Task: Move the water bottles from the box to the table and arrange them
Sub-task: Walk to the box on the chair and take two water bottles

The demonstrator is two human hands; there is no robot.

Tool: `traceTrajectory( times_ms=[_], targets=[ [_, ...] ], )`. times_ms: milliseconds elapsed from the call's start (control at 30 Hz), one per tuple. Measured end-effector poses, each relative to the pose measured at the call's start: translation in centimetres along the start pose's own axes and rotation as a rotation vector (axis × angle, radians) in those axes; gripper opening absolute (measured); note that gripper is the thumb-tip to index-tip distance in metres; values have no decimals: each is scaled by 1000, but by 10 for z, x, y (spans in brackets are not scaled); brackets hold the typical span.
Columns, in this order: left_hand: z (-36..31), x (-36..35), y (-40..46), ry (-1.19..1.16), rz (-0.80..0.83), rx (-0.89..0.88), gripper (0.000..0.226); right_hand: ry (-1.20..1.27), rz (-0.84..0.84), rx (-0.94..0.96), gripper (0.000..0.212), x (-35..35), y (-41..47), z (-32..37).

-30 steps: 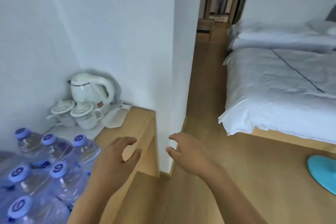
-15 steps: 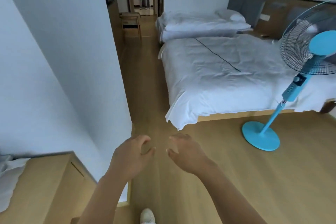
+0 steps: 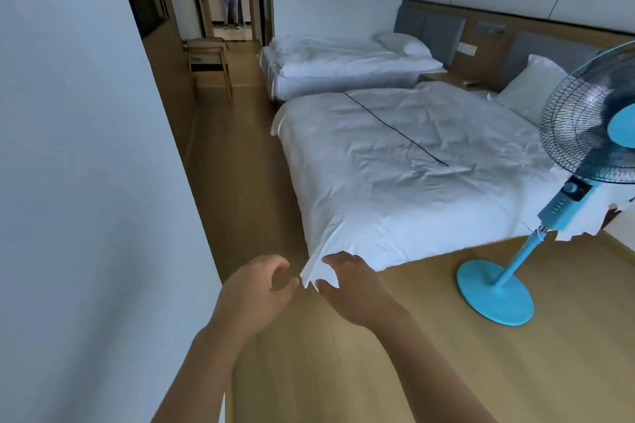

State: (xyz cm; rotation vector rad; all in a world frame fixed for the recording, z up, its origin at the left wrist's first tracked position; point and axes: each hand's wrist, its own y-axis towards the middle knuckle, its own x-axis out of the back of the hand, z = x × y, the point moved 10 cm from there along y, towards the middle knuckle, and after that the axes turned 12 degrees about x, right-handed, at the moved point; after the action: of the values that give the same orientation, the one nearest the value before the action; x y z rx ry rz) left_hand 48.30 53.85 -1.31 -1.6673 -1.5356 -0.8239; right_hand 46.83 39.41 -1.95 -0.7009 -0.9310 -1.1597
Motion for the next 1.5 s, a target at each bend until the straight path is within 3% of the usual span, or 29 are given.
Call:
traceTrajectory(
  times_ms=[333,633,933,1333,1500],
  targets=[
    [1,-9,199,30,18,51,38,-34,15,20,41,10,188,-77],
    [-25,2,414,-40,-28,124,35,-54,61,88,48,62,408,-165],
    [9,30,596,-43,-64,228,31,-13,133,163,49,50,604,-190],
    [40,124,914,27,-79,180,34,-3,96,124,44,79,923,-201],
    [48,131,1037,41,-34,159,31,3,122,72,43,79,1034,-227]
  ],
)
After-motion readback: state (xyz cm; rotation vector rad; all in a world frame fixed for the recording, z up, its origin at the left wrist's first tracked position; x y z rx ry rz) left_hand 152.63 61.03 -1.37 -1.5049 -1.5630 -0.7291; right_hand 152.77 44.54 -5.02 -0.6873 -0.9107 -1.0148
